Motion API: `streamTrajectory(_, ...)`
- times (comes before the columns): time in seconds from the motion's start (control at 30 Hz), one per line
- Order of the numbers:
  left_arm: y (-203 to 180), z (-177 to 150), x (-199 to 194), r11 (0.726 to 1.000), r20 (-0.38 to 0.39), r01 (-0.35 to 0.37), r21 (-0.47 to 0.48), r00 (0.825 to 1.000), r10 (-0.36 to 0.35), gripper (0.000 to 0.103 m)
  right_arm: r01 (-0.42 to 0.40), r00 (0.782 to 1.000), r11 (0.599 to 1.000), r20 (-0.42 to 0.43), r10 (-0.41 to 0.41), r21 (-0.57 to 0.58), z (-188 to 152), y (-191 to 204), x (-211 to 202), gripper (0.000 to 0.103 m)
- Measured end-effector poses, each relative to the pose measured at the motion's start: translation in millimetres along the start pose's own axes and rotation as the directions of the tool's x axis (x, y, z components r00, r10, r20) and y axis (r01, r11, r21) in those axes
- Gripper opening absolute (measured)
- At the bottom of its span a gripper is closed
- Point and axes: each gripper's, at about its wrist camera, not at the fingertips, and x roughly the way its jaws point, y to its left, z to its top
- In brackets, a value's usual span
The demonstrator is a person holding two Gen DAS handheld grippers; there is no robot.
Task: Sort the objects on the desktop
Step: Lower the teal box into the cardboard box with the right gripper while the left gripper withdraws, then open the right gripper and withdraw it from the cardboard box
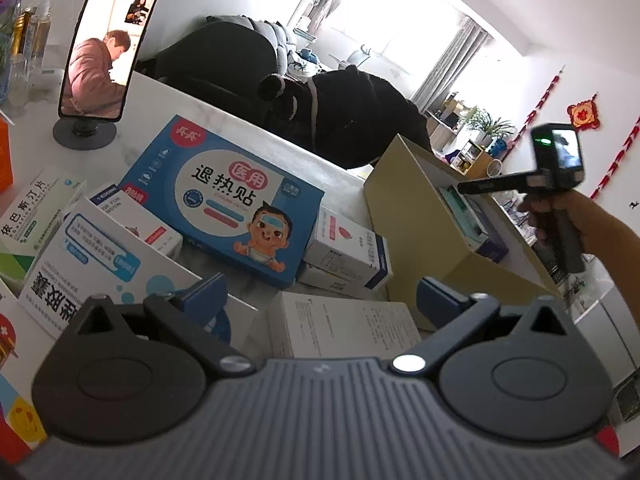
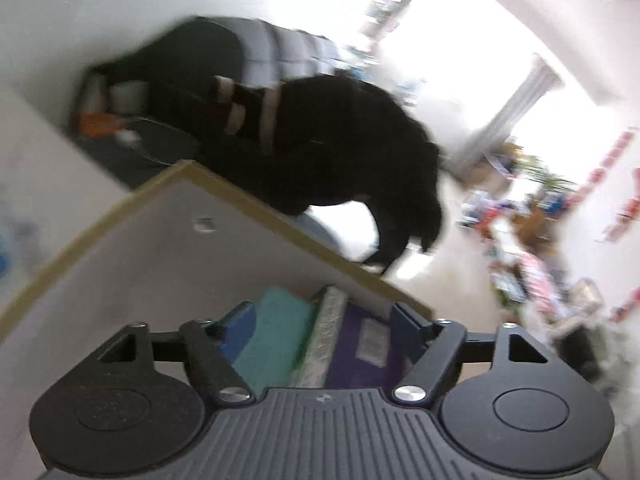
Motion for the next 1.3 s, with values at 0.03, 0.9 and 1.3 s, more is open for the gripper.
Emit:
streamTrajectory(0.03, -0.1, -0.3, 0.3, 1.0, 0.0, 0.001, 0.0, 1.0, -0.001, 0.102, -0.048, 0.999, 0.999, 0.012, 0.048, -0.024, -4.4, -2.6, -6.7, 0.082)
streamTrajectory(0.9, -2.8, 0.5, 1.1, 1.0, -0.003, 0.006, -0.006, 1.0, -0.006, 0.103, 0.005, 1.0, 0.877, 0.024, 0.008, -0.481, -60.9, 23.8, 3.3, 0.085)
streamTrajectory(1.3, 1.8, 14.6, -10.9, 0.992, 0.029, -0.094, 0.08, 0.995, 0.092, 0.103, 0.015, 0.981, 0.976, 0.191, 0.027, -0.215, -66.3, 2.8, -51.9, 0.098)
